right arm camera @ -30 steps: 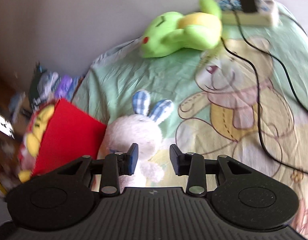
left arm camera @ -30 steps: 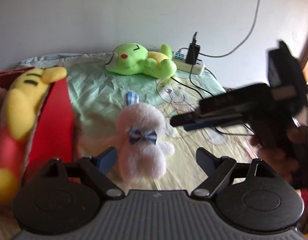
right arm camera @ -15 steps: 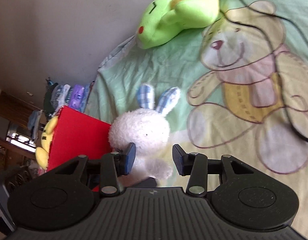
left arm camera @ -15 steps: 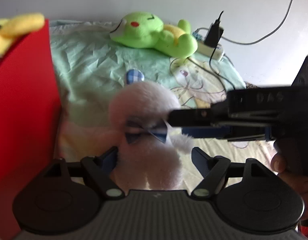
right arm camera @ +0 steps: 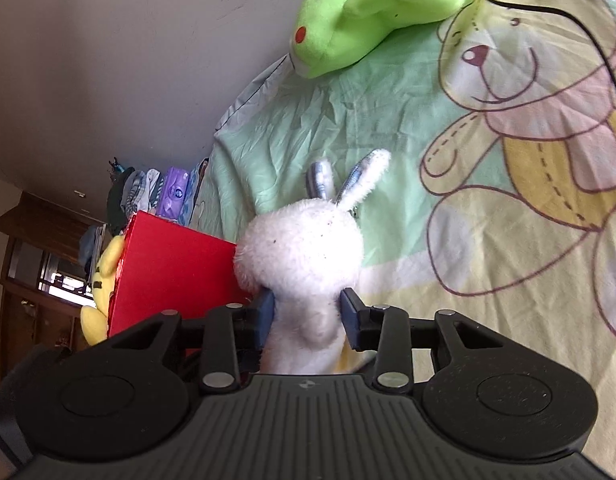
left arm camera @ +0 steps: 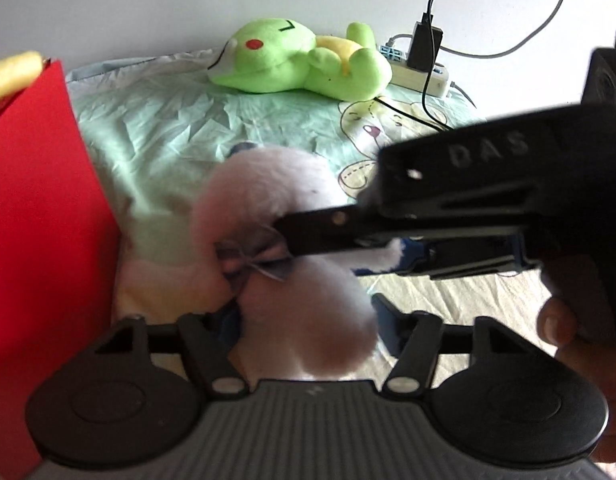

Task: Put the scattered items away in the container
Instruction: 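Close the right gripper on the white bunny's body, then lift the white bunny with the right gripper and carry it over the red box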

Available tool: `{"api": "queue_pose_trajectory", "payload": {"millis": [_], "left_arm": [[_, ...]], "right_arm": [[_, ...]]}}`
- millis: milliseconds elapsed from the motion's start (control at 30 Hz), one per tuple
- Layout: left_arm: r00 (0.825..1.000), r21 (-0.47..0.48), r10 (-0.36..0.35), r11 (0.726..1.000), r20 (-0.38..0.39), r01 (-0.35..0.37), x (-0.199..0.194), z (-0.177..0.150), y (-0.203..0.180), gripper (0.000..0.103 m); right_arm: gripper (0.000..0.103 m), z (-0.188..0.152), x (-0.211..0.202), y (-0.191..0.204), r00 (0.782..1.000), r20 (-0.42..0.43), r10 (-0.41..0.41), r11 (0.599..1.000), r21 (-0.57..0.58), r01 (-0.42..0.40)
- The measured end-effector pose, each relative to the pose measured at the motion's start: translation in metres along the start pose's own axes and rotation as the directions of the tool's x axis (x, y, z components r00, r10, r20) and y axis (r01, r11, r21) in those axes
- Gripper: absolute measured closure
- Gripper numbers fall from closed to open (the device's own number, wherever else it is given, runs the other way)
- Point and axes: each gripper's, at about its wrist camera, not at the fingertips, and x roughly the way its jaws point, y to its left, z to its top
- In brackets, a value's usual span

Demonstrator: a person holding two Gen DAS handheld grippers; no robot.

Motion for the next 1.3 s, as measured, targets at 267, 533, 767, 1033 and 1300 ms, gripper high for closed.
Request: {"api": "queue_pose_trajectory", "payload": {"millis": [267, 533, 767, 1033, 1300], "left_arm": [[0.998, 0.054, -0.061, 0.997, -0.005, 0.061, -0.024, -0.017, -0.016, 0.049], [0.992, 0.166, -0.112, 0.979, -0.054, 0.120, -0.066, -0.065, -0.026, 0.049], [0.977, 0.167, -0.167, 0.968, -0.129, 0.188, -0.097, -0.110, -0.014, 0.049], [0.974, 0.174, -0.198, 0.961, -0.106, 0.215, -0.116, -0.129, -0.006, 0.027], [0.977, 0.170, -0.194, 0.964, -0.089, 0.206, -0.105, -0.121, -0.009, 0.037]], "right_arm": [[0.067, -0.021, -0.028, 0.006, 1.000, 0.012, -0.017, 1.000, -0.004, 0.017], [0.067, -0.071, -0.051, 0.014, 0.999, -0.043, -0.010, 0.999, 0.036, 0.011], [0.067, -0.127, -0.056, 0.025, 0.994, -0.105, -0.016, 0.997, 0.072, 0.024], [0.062, -0.158, -0.050, 0.047, 0.993, -0.099, -0.068, 0.997, 0.040, 0.073], [0.060, -0.160, -0.047, 0.057, 0.990, -0.015, -0.142, 0.988, 0.056, 0.143]]}}
